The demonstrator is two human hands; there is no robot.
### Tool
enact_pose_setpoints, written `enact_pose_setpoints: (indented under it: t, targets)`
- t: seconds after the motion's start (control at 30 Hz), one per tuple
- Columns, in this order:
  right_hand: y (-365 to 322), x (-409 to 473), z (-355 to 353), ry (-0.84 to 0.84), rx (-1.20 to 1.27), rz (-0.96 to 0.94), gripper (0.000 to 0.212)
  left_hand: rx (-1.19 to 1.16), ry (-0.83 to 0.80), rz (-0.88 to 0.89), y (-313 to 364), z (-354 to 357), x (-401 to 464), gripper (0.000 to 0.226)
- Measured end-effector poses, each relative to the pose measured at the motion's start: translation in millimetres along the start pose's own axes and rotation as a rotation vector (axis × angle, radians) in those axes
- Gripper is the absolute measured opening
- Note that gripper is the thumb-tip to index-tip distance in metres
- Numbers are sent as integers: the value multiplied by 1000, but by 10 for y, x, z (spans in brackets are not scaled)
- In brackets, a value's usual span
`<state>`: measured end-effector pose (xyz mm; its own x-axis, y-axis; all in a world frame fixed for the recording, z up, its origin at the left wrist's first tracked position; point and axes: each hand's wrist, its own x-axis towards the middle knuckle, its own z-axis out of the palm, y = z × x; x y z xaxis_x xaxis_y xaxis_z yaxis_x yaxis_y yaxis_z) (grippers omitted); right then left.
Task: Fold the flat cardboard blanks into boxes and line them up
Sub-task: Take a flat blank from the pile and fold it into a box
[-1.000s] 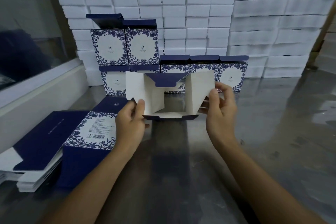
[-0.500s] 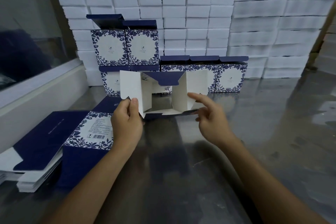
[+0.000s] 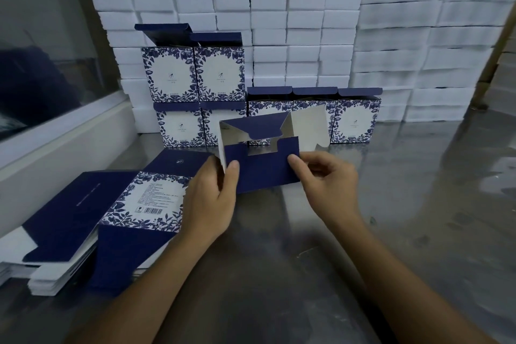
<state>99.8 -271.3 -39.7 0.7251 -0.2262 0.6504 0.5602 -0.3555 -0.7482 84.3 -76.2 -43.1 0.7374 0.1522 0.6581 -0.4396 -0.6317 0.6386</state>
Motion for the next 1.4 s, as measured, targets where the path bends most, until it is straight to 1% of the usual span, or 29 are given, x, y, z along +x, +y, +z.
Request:
enact_pose_setpoints:
  t: [0.13, 0.23, 0.3, 0.4, 0.43, 0.5, 0.6, 0.67, 0.73, 0.83, 0.93, 1.0, 1.07, 1.23, 1.4]
  targets:
    - [-17, -18, 24, 51, -65, -32, 19, 12, 5, -52, -8, 6, 17, 42]
    - [9, -22, 45, 59, -80, -40, 16, -16, 14, -69, 13, 18, 26, 47]
    - [35, -40, 60, 75, -128, 9, 20, -92, -3, -154, 25, 40, 29, 47]
    - [60, -67, 95, 73, -176, 129, 34, -249, -30, -311, 30, 88, 31, 40]
    - [53, -74, 109, 37, -163, 161, 40, -287, -29, -342, 36, 100, 24, 37]
    - [12, -104, 144, -106, -119, 166, 48, -367, -39, -407, 70, 119, 3, 31]
    - [-61, -200, 212, -374, -129, 114, 48, -439, -96, -471, 134, 138, -34, 23]
    - [-95, -241, 241, -438, -131, 96, 47, -472, -126, -488, 159, 145, -47, 23]
    - [-106, -245, 249, -435, -110, 100, 45, -500, -134, -509, 178, 141, -51, 25]
    - [-119, -240, 246, -446, -109, 113, 45, -525, -145, -510, 204, 131, -60, 19]
    - [-91, -229, 241, -426, -87, 136, 46, -516, -147, -504, 219, 135, -61, 15]
    - [-74, -228, 251, -409, -57, 154, 47, -490, -139, -502, 228, 132, -57, 17]
    - [-54, -221, 265, -363, -29, 162, 47, -464, -132, -495, 230, 119, -54, 22]
    - [39, -112, 219, -164, 85, 202, 49, -427, -109, -491, 235, 105, -44, 27]
    - [91, -82, 202, -158, 53, 223, 48, -405, -109, -461, 210, 113, -50, 24]
